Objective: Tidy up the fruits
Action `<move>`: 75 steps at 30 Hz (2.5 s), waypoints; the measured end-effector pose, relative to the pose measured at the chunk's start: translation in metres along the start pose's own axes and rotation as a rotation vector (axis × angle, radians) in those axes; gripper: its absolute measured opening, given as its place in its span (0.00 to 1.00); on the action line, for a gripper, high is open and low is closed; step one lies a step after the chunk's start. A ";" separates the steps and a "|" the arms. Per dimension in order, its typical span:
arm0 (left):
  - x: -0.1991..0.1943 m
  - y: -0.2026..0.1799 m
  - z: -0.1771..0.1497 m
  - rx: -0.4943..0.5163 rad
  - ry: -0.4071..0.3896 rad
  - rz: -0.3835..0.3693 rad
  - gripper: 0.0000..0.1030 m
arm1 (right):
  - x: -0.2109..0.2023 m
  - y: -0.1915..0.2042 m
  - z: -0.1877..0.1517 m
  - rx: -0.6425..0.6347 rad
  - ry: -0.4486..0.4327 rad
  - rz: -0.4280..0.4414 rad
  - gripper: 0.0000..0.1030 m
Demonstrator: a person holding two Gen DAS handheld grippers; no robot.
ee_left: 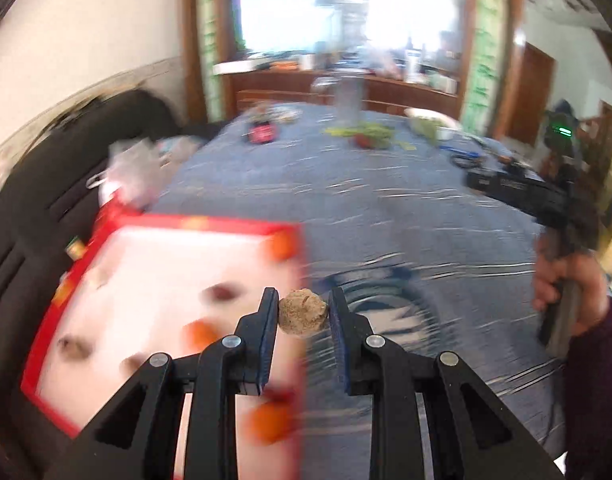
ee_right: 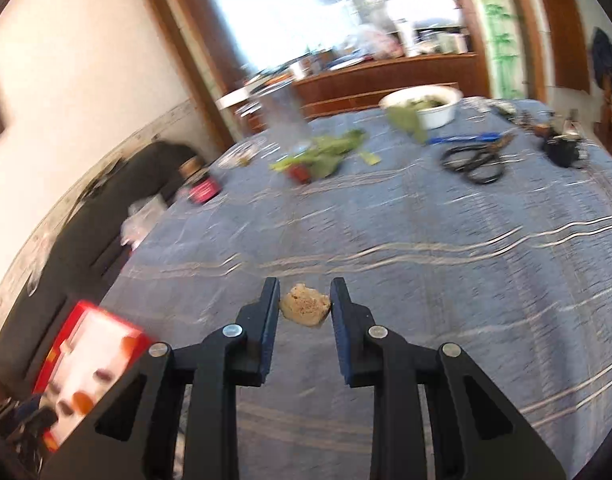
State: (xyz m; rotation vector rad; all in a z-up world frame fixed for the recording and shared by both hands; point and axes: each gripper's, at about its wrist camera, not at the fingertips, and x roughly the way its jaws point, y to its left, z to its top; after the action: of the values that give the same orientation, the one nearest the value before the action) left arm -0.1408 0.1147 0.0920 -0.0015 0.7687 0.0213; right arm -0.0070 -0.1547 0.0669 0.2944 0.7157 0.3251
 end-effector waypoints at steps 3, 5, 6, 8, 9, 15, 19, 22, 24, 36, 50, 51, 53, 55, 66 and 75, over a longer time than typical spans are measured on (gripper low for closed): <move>-0.002 0.043 -0.006 -0.056 -0.001 0.094 0.24 | 0.002 0.041 -0.017 -0.066 0.049 0.069 0.27; 0.001 0.070 -0.008 -0.094 -0.001 0.144 0.24 | 0.005 0.073 -0.030 -0.109 0.085 0.119 0.27; 0.001 0.079 -0.009 -0.104 0.000 0.158 0.24 | 0.007 0.085 -0.034 -0.121 0.100 0.142 0.27; 0.004 0.097 -0.011 -0.128 -0.005 0.183 0.24 | 0.011 0.110 -0.041 -0.146 0.128 0.185 0.27; 0.006 0.104 -0.010 -0.138 -0.011 0.193 0.24 | 0.013 0.123 -0.044 -0.164 0.138 0.200 0.27; 0.017 0.124 -0.005 -0.137 -0.018 0.224 0.24 | 0.038 0.194 -0.055 -0.276 0.209 0.252 0.27; 0.025 0.133 -0.006 -0.139 -0.003 0.222 0.24 | 0.063 0.226 -0.064 -0.315 0.272 0.255 0.27; 0.031 0.138 -0.006 -0.143 0.010 0.223 0.24 | 0.079 0.239 -0.066 -0.312 0.299 0.258 0.27; 0.036 0.141 -0.006 -0.144 0.022 0.225 0.24 | 0.087 0.247 -0.067 -0.316 0.312 0.256 0.27; 0.048 0.147 -0.012 -0.140 0.085 0.233 0.24 | 0.124 0.263 -0.081 -0.348 0.422 0.196 0.28; 0.038 0.140 -0.015 -0.137 0.081 0.298 0.44 | 0.103 0.250 -0.082 -0.319 0.398 0.185 0.32; 0.034 0.138 -0.014 -0.136 0.072 0.303 0.48 | 0.096 0.248 -0.082 -0.319 0.383 0.185 0.33; 0.025 0.135 -0.014 -0.135 0.049 0.317 0.54 | 0.086 0.245 -0.082 -0.322 0.358 0.186 0.34; 0.015 0.132 -0.013 -0.135 0.021 0.331 0.59 | 0.072 0.243 -0.082 -0.323 0.329 0.187 0.35; -0.039 0.108 -0.022 -0.148 -0.094 0.343 0.76 | -0.012 0.222 -0.089 -0.331 0.167 0.186 0.46; -0.066 0.081 -0.037 -0.157 -0.133 0.327 0.80 | -0.066 0.191 -0.104 -0.342 0.077 0.188 0.65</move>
State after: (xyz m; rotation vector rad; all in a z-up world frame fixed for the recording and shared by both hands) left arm -0.2156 0.1937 0.1121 -0.0230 0.6264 0.3894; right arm -0.1607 0.0096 0.1016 0.0230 0.6962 0.6318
